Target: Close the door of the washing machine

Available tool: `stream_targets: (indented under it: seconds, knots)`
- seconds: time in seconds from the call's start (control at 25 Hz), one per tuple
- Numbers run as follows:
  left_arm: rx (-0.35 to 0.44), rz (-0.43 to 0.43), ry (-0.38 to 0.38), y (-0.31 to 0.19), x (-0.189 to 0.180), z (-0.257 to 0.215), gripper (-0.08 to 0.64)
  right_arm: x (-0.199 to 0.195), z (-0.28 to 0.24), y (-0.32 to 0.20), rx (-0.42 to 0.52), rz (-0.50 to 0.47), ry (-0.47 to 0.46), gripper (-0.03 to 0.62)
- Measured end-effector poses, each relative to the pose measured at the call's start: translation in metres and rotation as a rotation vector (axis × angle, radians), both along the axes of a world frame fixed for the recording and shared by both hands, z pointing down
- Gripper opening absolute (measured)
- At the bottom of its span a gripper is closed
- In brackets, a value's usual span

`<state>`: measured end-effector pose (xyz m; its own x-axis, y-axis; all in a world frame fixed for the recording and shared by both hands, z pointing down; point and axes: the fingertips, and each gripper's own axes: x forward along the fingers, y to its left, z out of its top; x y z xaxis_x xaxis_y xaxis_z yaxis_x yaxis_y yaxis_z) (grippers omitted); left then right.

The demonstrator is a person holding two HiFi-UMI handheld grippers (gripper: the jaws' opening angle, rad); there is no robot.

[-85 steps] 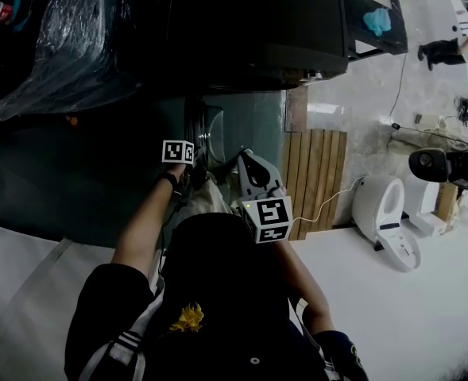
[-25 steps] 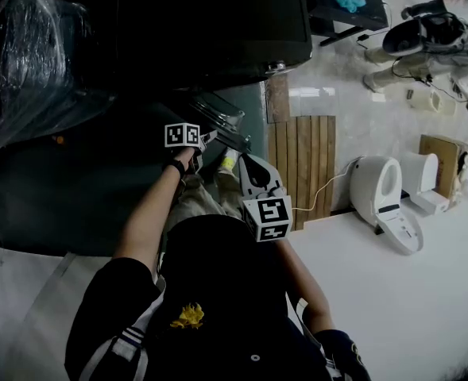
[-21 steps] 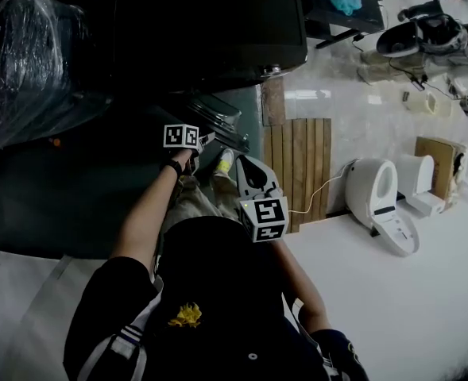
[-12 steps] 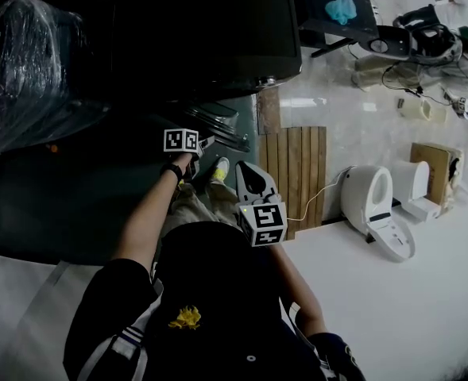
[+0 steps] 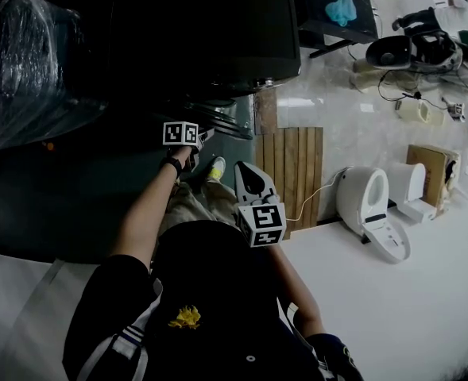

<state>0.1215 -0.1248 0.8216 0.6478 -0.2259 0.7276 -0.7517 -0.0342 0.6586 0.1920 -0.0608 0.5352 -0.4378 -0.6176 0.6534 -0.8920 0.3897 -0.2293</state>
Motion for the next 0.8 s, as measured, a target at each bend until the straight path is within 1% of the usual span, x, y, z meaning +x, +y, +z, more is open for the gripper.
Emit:
stream_targets:
  seconds: [0.24,0.52,0.72,0.8]
  knots:
    - [0.032,0.008,0.001,-0.019,0.002,-0.004,0.259,0.005,0.002,0.0,-0.009,0.002,0.005,0.025]
    - [0.068,-0.033,-0.001,-0.043,0.003,-0.006,0.239,0.01,0.004,0.002,-0.017,0.005,0.008,0.025]
    - [0.12,-0.06,-0.047,-0.065,0.002,-0.006,0.207,0.014,0.007,0.002,-0.021,0.015,0.0,0.025]
    - [0.136,-0.086,-0.057,-0.074,0.001,-0.006,0.196,0.016,0.008,0.003,-0.026,0.016,0.002,0.025]
